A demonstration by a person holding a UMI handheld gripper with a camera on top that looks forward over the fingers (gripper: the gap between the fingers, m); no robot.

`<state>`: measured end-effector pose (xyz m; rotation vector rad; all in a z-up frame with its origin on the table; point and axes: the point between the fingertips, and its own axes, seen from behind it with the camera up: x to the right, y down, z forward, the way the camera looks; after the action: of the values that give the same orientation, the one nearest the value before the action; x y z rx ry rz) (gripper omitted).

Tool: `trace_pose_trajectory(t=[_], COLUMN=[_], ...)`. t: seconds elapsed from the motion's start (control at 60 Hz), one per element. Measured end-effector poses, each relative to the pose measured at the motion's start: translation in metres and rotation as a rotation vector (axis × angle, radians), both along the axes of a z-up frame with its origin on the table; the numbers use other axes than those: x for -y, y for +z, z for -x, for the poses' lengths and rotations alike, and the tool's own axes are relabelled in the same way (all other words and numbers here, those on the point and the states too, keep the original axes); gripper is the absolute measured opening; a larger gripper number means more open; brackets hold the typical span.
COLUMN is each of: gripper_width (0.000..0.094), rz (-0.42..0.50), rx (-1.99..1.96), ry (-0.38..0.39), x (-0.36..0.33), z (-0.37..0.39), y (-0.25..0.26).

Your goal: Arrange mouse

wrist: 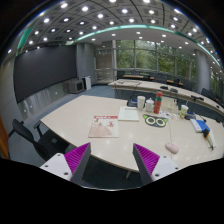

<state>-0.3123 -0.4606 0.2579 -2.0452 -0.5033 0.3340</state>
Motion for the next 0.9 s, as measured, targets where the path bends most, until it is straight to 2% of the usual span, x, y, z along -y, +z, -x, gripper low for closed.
trace_pose_trajectory(t=[0.133, 0.3, 0.55, 0.733, 0.9], gripper_width=[0.0857, 0.0857, 0.0859, 0.0856, 0.0857], rz=[0.029, 0.061, 0.09, 0.099, 0.122], rx=[0.034, 0.1, 0.18, 0.199, 0.187], ry=[-0.063, -0.155, -0.316, -0.37, -0.384], x=[-0.008, -0.044, -0.129, -0.205, -0.257], z=[-0.039, -0.123, -0.236, -0.282, -0.302], y=[-0.029, -0.099, -0.19, -0.231, -0.253])
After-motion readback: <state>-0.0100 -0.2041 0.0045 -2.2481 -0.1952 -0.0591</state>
